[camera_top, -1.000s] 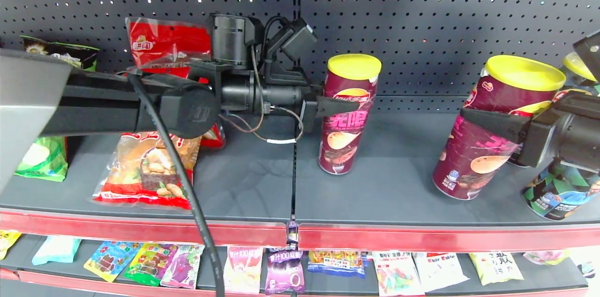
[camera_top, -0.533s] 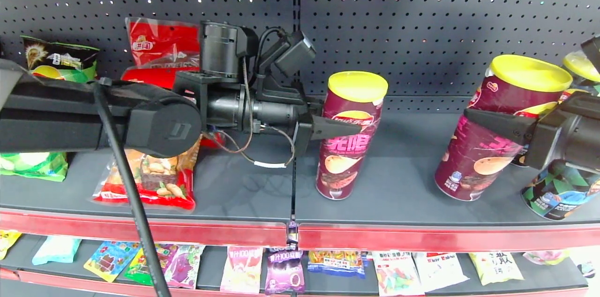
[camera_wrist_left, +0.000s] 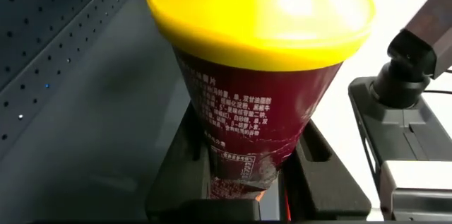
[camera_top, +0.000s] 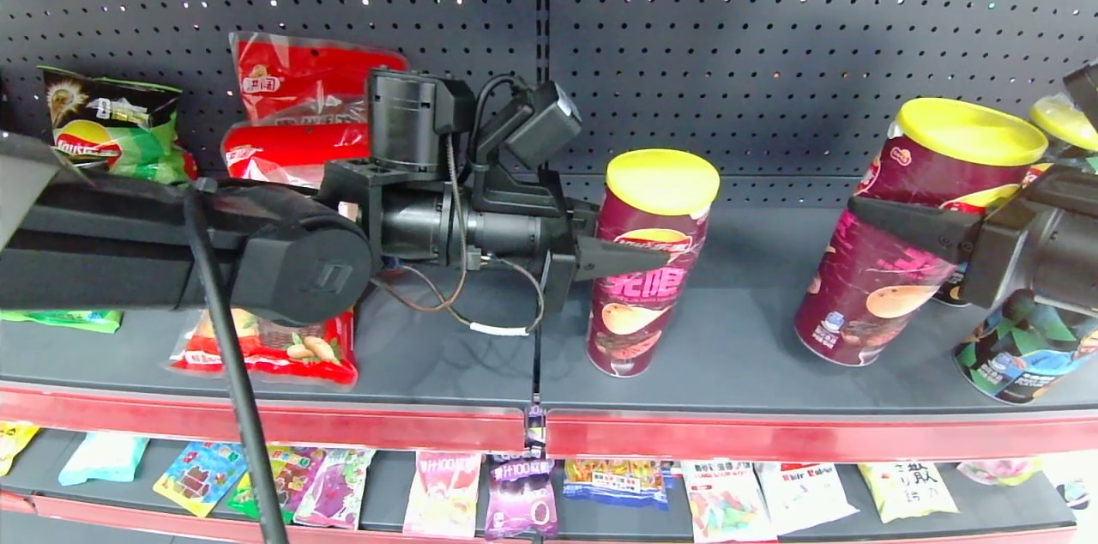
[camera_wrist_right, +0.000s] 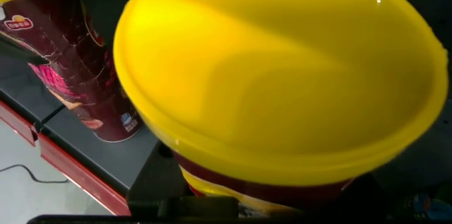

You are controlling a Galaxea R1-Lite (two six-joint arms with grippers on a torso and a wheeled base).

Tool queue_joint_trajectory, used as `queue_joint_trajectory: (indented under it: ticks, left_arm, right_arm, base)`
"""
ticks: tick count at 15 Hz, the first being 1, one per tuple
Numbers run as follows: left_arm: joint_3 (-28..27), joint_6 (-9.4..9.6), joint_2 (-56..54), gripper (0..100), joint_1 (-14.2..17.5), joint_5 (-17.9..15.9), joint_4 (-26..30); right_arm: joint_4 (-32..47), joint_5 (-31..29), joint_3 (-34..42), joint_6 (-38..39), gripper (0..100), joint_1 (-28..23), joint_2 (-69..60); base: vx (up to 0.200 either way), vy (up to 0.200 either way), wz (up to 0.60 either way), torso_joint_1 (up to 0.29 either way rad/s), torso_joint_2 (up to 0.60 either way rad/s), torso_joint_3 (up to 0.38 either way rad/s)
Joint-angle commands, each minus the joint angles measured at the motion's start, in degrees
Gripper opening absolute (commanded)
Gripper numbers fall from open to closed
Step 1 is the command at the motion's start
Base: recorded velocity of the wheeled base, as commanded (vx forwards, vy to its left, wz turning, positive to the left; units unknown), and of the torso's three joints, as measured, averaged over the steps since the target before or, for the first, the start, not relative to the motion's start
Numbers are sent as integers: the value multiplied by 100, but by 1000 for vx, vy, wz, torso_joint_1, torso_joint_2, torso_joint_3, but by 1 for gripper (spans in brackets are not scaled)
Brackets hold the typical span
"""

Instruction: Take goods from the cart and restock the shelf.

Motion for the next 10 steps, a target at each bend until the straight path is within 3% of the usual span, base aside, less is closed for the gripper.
queue_joint_trajectory:
  ticks: [1, 3, 10]
  left_arm:
    - [72, -20, -94, 0, -49, 0, 46]
    - [124, -161, -191, 0, -75, 0, 37]
    - [652, -187, -358, 0, -137, 0, -253]
  right_arm:
    - [-1, 12, 17, 1, 0, 2, 28]
    - [-1, 4, 26, 1, 0, 11, 36]
    - [-1, 4, 17, 1, 0, 11, 63]
  base:
    - [0, 0, 0, 0, 0, 0]
    - [0, 0, 0, 0, 0, 0]
    - [0, 0, 0, 0, 0, 0]
